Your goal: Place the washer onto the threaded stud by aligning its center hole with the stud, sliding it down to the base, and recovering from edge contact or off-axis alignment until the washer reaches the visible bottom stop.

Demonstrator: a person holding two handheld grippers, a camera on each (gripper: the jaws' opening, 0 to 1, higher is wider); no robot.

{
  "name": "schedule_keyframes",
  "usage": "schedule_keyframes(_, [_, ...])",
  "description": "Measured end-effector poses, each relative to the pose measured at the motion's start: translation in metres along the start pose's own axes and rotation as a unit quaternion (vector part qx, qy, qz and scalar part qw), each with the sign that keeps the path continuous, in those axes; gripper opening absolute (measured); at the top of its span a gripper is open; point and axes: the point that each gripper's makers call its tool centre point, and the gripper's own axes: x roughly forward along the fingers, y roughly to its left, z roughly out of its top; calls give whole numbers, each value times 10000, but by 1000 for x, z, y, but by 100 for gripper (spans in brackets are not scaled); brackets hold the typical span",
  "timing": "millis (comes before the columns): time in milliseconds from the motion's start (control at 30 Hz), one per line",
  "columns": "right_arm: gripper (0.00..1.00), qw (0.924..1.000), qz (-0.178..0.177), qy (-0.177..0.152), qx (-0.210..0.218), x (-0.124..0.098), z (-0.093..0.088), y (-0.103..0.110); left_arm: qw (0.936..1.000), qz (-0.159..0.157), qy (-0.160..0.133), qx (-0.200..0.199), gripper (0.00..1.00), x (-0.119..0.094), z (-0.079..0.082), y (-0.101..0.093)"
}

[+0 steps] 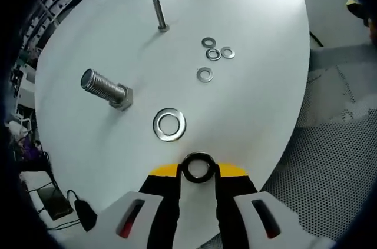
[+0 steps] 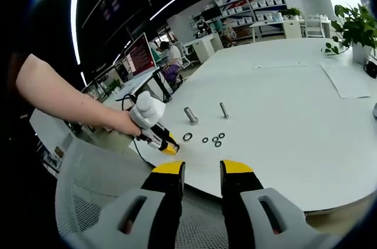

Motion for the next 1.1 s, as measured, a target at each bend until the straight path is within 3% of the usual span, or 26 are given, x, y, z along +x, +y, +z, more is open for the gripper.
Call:
schedule_keyframes(367, [27, 10000, -5, -8, 15, 0, 1, 0, 9994, -18, -33, -340, 19, -2, 8, 7])
schedule_keyframes(533, [27, 10000, -19, -13, 26, 0, 1, -1, 9999, 6, -47, -111, 19, -3, 11, 10])
schedule_keyframes(767, [27, 10000, -15, -17, 28, 1, 1, -1, 9997, 83, -146, 163, 19, -21, 24, 19])
schedule_keyframes(1100, [27, 10000, -33, -49, 48, 1, 2, -2, 9978, 361, -437, 354, 19, -47, 56, 55])
